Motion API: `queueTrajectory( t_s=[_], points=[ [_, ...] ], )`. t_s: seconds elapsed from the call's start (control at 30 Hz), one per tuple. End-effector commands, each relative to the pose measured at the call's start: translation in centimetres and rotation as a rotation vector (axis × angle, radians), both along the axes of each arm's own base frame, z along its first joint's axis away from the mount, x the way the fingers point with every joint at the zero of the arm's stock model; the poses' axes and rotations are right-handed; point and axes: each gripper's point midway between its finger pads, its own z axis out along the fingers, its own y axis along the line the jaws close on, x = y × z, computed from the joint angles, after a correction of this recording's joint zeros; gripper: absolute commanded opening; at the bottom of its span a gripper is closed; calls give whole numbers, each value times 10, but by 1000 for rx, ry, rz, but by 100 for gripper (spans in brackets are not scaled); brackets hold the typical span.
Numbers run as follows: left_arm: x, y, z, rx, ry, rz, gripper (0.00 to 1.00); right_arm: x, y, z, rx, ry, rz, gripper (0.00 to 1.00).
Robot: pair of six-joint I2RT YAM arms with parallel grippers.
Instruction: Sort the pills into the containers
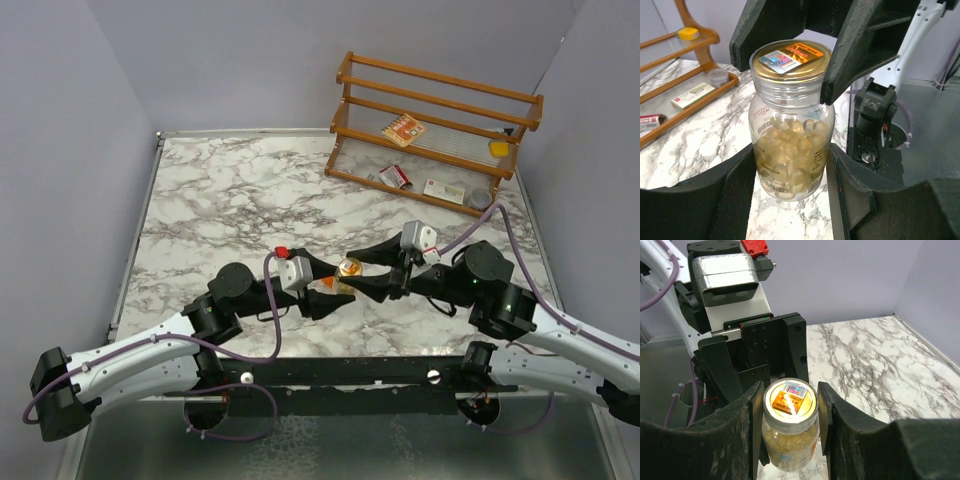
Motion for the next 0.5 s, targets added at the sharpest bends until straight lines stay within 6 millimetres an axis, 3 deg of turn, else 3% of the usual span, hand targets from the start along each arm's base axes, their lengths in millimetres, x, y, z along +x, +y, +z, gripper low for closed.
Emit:
queueTrajectory(
  t_s=[0.0,0.47],
  points=[
    [29,27,78,-237,-53,211,0,17,0,-54,-180,36,-82,1],
    [39,27,78,-233,-86,261,0,40,19,-78,-199,72,-155,1]
  ],
)
